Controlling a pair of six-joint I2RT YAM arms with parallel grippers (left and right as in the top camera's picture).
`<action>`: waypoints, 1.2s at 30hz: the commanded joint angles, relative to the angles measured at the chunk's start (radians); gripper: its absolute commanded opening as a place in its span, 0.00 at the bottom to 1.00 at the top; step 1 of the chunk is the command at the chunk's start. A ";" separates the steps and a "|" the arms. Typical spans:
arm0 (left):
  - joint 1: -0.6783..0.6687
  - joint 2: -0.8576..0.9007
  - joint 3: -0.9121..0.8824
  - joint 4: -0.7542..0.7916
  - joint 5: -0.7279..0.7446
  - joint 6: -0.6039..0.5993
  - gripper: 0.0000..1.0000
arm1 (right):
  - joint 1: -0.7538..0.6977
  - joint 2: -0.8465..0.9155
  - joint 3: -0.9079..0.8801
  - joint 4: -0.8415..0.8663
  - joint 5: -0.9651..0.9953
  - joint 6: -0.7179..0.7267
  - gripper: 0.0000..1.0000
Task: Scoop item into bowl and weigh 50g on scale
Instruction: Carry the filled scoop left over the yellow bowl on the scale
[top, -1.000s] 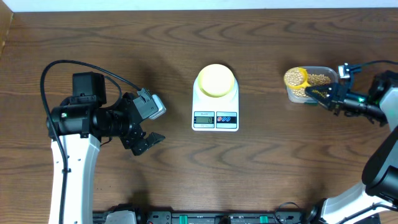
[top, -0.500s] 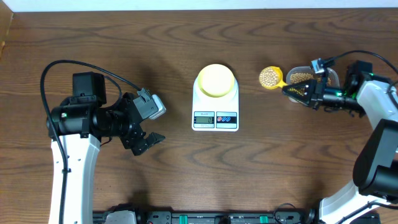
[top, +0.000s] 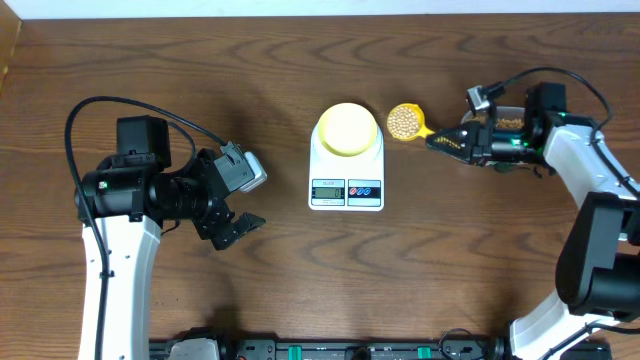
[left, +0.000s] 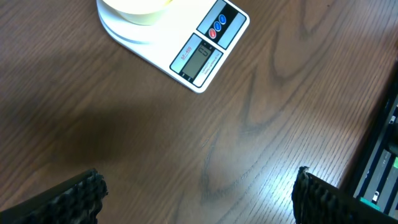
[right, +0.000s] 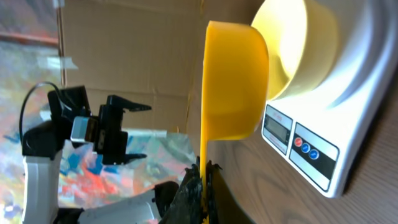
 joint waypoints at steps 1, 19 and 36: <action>-0.002 -0.003 -0.009 -0.003 -0.005 0.017 0.98 | 0.036 0.009 -0.002 0.056 -0.042 0.101 0.01; -0.002 -0.003 -0.009 -0.003 -0.005 0.017 0.98 | 0.225 0.009 -0.002 0.320 0.290 0.262 0.01; -0.002 -0.003 -0.009 -0.003 -0.005 0.017 0.98 | 0.319 0.009 -0.002 0.418 0.432 0.113 0.01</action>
